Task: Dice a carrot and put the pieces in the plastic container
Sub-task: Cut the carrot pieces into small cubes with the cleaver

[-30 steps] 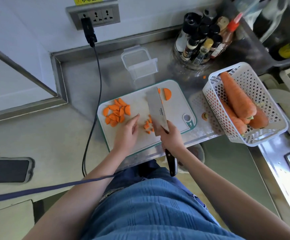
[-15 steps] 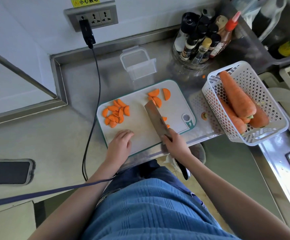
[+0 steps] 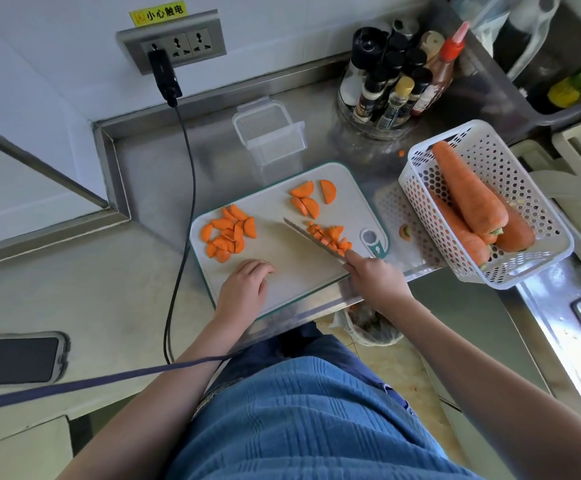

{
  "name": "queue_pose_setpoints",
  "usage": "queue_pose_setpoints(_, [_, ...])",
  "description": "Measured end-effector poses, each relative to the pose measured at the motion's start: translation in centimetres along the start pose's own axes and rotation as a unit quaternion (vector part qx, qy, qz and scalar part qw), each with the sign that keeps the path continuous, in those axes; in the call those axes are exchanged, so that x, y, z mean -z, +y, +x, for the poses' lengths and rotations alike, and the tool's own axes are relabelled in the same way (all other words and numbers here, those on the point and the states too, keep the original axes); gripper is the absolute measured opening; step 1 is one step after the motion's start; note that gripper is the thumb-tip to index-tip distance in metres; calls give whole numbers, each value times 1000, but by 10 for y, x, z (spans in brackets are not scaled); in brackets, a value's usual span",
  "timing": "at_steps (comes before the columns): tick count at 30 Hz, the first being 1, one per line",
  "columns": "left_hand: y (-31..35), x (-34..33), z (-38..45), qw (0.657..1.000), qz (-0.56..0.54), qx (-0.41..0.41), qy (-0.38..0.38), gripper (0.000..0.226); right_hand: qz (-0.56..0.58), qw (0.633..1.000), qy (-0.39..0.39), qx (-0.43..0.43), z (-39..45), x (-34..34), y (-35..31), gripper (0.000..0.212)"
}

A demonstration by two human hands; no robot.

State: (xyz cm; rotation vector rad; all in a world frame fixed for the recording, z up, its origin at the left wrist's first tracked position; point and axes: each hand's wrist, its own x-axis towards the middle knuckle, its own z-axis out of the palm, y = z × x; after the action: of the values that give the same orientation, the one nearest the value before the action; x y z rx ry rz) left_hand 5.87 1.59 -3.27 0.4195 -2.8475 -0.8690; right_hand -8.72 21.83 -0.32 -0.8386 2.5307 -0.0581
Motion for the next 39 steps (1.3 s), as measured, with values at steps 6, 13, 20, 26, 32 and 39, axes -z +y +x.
queue_pose_setpoints(6, [5, 5, 9, 994, 19, -78, 67, 21, -127, 985, 89, 69, -16, -7, 1, 29])
queue_pose_setpoints(13, [38, -2, 35, 969, 35, -244, -25, 29, -133, 971, 186, 70, -17, -14, 0, 66])
queue_pose_setpoints(20, [63, -12, 70, 966, 35, -196, -167, 49, -153, 972, 175, 38, -20, -16, 11, 64])
queue_pose_setpoints(26, [63, -19, 95, 968, 41, -166, -183, 50, -176, 971, 163, 10, -19, -11, 17, 53])
queue_pose_setpoints(32, [66, -12, 83, 954, -5, -279, -110, 32, -150, 975, 162, 29, -19, -18, 21, 54])
queue_pose_setpoints(39, [77, -28, 90, 942, 2, -231, -243, 47, -123, 963, 230, 72, -16, -18, 23, 64])
